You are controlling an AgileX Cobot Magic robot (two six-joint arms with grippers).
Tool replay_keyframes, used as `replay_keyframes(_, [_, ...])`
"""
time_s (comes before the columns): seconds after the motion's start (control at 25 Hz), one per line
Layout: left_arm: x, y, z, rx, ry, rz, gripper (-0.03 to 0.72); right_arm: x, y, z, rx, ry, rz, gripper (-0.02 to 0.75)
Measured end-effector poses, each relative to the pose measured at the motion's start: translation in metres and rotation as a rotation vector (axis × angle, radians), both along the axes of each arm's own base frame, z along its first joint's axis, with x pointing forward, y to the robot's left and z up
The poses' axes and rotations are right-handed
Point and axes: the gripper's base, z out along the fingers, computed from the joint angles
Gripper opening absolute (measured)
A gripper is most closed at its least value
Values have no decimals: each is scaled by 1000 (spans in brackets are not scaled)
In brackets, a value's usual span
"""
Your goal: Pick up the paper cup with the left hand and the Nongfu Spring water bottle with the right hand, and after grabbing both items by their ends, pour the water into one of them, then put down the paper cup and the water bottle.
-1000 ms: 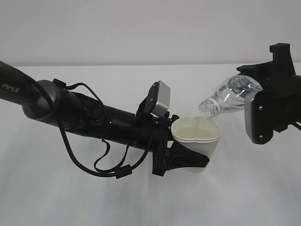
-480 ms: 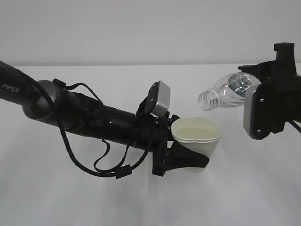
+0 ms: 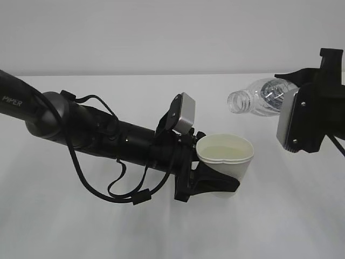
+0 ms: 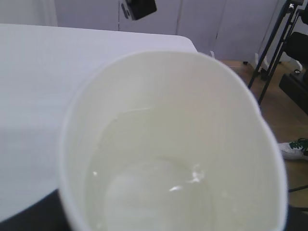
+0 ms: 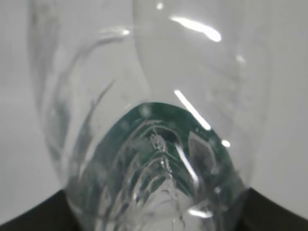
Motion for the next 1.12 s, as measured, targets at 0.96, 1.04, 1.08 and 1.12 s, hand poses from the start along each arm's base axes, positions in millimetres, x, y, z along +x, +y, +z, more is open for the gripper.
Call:
replay_keyframes(0.96, [1,0,1,-6,4,9,439,1,4,10,421,53,-82,384])
replay_keyframes(1.04, [1,0,1,-6,4,9,438,2,4,11,449,46,-86,384])
replay_keyframes(1.08, [1,0,1,-7,4,11,438,2,4,12,461,40,-86,384])
replay_keyframes(1.12, [1,0,1,-7,4,11,439,2,4,11,472,41,-86,384])
